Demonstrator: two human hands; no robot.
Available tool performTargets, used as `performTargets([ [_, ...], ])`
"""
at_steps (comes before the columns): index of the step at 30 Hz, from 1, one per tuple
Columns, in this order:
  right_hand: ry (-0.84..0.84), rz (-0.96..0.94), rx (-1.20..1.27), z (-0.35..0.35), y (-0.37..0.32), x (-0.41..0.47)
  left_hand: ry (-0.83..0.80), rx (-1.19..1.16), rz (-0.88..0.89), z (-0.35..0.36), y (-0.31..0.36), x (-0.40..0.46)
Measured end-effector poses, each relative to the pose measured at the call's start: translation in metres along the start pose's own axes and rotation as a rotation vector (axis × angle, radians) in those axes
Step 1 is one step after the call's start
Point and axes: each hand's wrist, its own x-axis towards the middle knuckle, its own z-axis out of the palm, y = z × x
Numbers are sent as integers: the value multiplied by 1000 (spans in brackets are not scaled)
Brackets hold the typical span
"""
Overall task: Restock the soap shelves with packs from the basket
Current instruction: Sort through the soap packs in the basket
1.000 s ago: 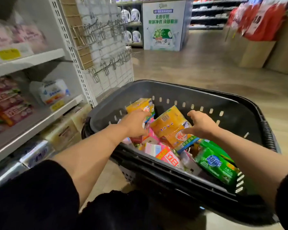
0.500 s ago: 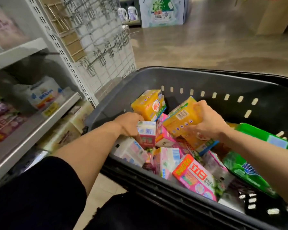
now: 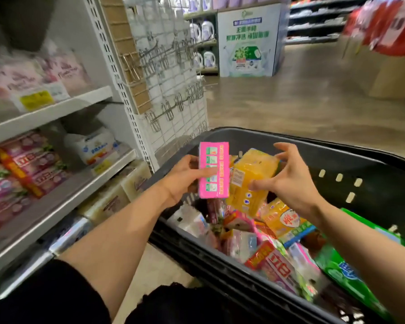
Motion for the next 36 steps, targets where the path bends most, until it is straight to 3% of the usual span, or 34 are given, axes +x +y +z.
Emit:
performTargets([
  [3, -62, -103, 7, 3, -33, -8, 16, -34, 113, -15, 10, -28],
  [8, -114, -239, 75, 16, -89, -20, 52, 121, 292, -59, 30, -86],
  [16, -264, -436, 226, 99, -194, -65, 523, 53, 435, -156, 0, -246],
  [26, -496, -543, 211, 258, -253, -167, 820, 51, 345, -227, -86, -414],
  [32, -563, -489, 246, 321, -240, -194, 954, 92, 219, -256, -106, -444],
  [36, -599, -409, 259, 352, -231, -201, 1084, -48, 218, -278, -115, -457],
])
